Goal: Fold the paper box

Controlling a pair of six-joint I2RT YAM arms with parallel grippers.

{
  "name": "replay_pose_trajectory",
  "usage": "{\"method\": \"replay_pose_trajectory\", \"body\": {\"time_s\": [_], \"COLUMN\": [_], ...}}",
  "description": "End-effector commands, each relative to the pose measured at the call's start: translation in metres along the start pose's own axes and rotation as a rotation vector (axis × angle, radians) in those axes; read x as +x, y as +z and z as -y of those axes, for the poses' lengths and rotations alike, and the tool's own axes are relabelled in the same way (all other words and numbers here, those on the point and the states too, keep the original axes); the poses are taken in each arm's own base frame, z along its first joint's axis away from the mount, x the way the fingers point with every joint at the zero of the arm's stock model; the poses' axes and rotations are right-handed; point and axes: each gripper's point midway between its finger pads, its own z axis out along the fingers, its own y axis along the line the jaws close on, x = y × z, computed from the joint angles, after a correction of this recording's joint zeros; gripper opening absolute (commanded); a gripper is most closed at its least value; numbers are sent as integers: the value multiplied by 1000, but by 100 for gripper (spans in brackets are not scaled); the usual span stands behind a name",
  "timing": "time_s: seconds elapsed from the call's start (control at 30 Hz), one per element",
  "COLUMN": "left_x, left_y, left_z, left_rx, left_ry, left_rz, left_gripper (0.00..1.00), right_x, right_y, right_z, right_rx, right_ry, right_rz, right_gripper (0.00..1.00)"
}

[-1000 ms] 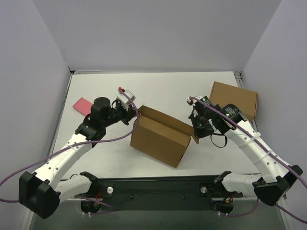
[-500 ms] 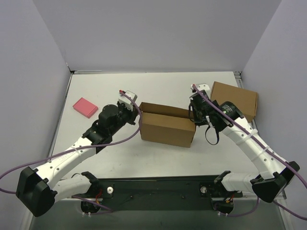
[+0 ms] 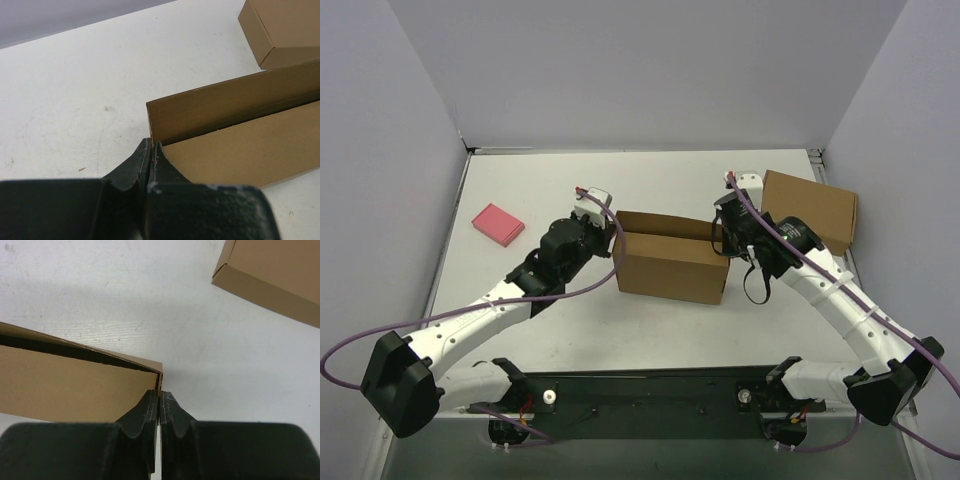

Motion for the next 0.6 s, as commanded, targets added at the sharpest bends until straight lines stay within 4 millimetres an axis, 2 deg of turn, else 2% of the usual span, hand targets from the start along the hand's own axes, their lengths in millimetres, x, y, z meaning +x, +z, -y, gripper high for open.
{"method": "replay_pose_trajectory", "body": {"time_s": [0.0, 0.17, 0.2, 0.33, 0.57], "left_x": [-27, -14, -12, 5, 15], "left_y": [0, -3, -3, -4, -5], "left_z": [40, 50, 50, 51, 55], "left_rx": [124, 145, 134, 118, 100], "left_ry": [-48, -20, -6, 31, 83], "left_rz": [82, 76, 80, 58, 49], "left_gripper": [0, 0, 0, 0, 0], "right_x": [-31, -33, -29, -25, -28], "right_y": [-5, -1, 0, 6, 6], "right_z": [-26, -26, -32, -26, -25], "right_rx": [-117, -157, -199, -215, -235], "right_ry": [168, 222, 230, 272, 302], "right_rz": [137, 121, 90, 59, 48], "right_gripper": [0, 0, 0, 0, 0]}}
